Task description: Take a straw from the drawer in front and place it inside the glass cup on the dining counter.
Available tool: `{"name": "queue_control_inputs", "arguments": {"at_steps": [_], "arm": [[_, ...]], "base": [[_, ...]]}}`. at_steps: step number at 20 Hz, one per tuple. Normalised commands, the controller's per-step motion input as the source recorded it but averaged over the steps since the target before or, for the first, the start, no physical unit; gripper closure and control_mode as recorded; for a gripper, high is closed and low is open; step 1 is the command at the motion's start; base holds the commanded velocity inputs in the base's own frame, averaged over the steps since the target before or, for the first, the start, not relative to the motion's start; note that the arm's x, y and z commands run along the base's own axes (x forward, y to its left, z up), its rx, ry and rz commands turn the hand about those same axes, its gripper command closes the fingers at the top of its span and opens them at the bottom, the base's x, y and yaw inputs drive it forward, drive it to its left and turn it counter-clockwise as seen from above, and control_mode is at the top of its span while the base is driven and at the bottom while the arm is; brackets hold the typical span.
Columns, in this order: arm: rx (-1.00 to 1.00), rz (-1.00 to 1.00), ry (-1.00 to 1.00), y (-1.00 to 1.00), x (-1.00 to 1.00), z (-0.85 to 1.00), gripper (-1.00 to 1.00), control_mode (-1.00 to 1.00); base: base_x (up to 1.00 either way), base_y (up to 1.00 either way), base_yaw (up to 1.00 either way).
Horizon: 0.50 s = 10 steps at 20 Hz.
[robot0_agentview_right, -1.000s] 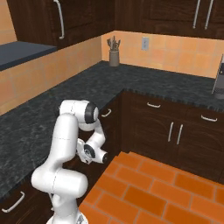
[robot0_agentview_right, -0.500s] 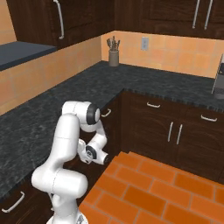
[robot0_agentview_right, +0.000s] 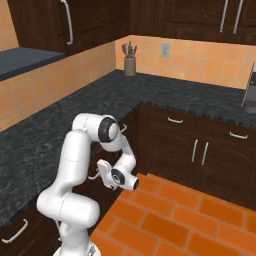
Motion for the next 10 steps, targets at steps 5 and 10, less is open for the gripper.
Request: {"name": "queue_control_inputs", "arguments": {"at_steps": [5, 10], "arm": [[0.0, 0.03, 0.0, -1.0, -0.64, 0.06, 1.0, -1.0], [0.0, 0.03, 0.0, -1.0, -0.52, 0.03, 1.0, -1.0]], "base": [[0.0, 0.0, 0.0], [0.0, 0.0, 0.0]]}}
